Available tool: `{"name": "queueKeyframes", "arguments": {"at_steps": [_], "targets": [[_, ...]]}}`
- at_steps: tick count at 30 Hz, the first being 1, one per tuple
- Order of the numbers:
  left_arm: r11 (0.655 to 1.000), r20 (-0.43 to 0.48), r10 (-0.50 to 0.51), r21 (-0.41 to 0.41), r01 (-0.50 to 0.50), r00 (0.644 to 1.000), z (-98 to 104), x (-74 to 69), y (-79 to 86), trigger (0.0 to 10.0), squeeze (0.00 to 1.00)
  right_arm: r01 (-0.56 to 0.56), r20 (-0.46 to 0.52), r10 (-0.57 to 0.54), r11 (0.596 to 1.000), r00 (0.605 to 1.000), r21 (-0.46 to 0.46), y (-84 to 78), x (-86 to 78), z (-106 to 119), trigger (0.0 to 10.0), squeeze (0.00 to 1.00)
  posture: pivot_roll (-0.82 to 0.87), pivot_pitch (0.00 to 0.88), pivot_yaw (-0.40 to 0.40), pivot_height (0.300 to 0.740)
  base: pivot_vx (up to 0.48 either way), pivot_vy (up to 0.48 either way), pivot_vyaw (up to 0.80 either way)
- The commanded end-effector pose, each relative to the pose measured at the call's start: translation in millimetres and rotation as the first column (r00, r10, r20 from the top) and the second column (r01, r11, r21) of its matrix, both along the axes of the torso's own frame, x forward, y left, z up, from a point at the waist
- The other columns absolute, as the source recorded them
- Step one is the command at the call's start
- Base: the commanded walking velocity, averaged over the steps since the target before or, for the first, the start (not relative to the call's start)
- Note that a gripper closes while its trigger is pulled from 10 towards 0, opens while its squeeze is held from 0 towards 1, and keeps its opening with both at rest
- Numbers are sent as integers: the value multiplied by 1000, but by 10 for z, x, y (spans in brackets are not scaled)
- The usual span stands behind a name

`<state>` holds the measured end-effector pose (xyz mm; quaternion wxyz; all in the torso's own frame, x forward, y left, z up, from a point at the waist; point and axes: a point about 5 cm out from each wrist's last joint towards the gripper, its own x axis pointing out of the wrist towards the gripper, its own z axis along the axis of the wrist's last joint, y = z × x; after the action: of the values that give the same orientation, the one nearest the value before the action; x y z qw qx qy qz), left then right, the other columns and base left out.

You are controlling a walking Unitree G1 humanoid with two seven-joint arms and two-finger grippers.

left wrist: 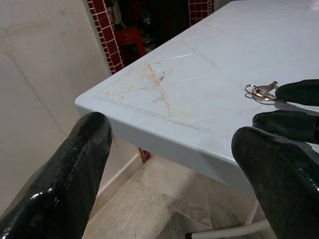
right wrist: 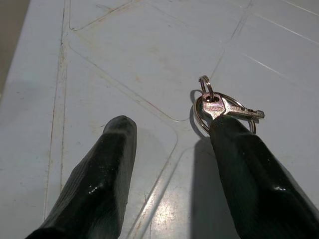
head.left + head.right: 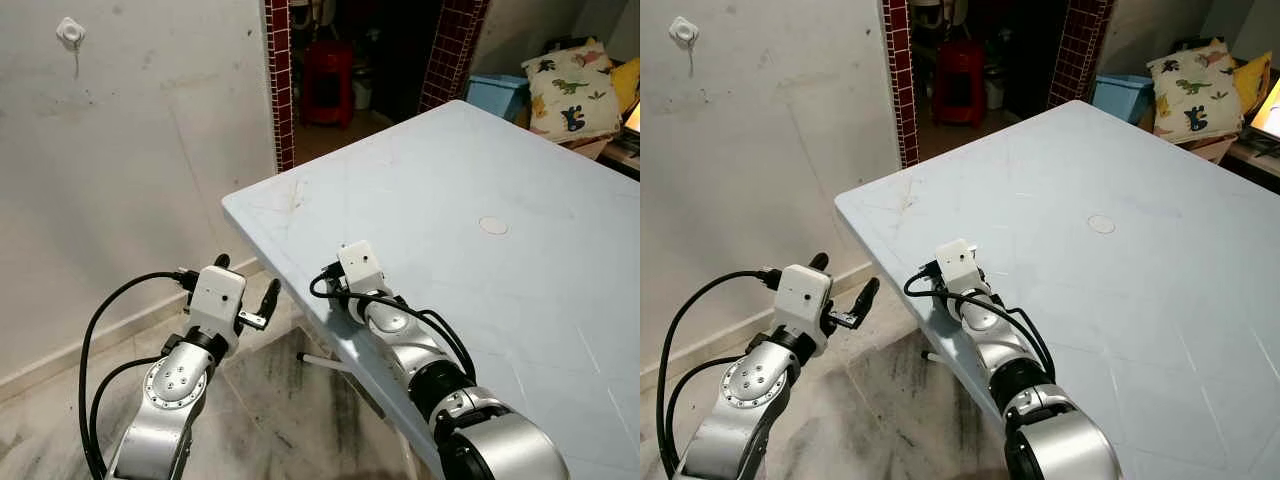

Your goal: Hang keys on a hook

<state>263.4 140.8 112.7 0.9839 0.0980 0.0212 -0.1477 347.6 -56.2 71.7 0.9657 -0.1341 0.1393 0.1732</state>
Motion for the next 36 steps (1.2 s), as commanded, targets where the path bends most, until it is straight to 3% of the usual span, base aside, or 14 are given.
{"name": "queueKeyframes", "arguments": {"at_steps": [1,5,14,18,20,24,31,36], "targets": [[1000,10,-2,18,1,1000,23,3,-9,10000,0,-7,-11,6,1000,1000,-21,18,-9,-22,10000,0,98,0,-9,740,0,0,0],[1000,12,-5,18,5,1000,23,2,-10,10000,0,13,87,-14,1000,996,15,60,76,159,10000,0,99,0,-5,740,0,0,0],[1000,20,-2,16,2,1000,52,-21,17,10000,0,49,86,-52,998,995,29,59,108,193,10000,0,121,0,-9,740,0,0,0],[1000,17,-8,-5,8,1000,70,-55,33,10000,0,121,28,-121,993,992,19,-95,153,163,10000,0,132,0,-9,740,0,0,0],[1000,16,-11,0,11,1000,72,-83,41,10000,0,130,37,-129,991,991,-35,-193,191,184,10000,0,137,0,-9,740,0,0,0],[1000,0,-10,6,10,1000,35,-148,67,10000,0,147,28,-146,988,989,-41,-293,230,210,10000,0,138,0,-11,740,0,0,0],[1000,-7,-8,1,8,1000,39,-188,42,10000,0,156,-59,-154,987,986,36,-290,160,79,10000,0,157,0,-14,740,0,0,0],[1000,-9,-4,6,4,1000,49,-197,71,10000,0,129,-54,-128,992,990,13,-242,114,24,10000,0,163,0,-9,740,0,0,0]]}}
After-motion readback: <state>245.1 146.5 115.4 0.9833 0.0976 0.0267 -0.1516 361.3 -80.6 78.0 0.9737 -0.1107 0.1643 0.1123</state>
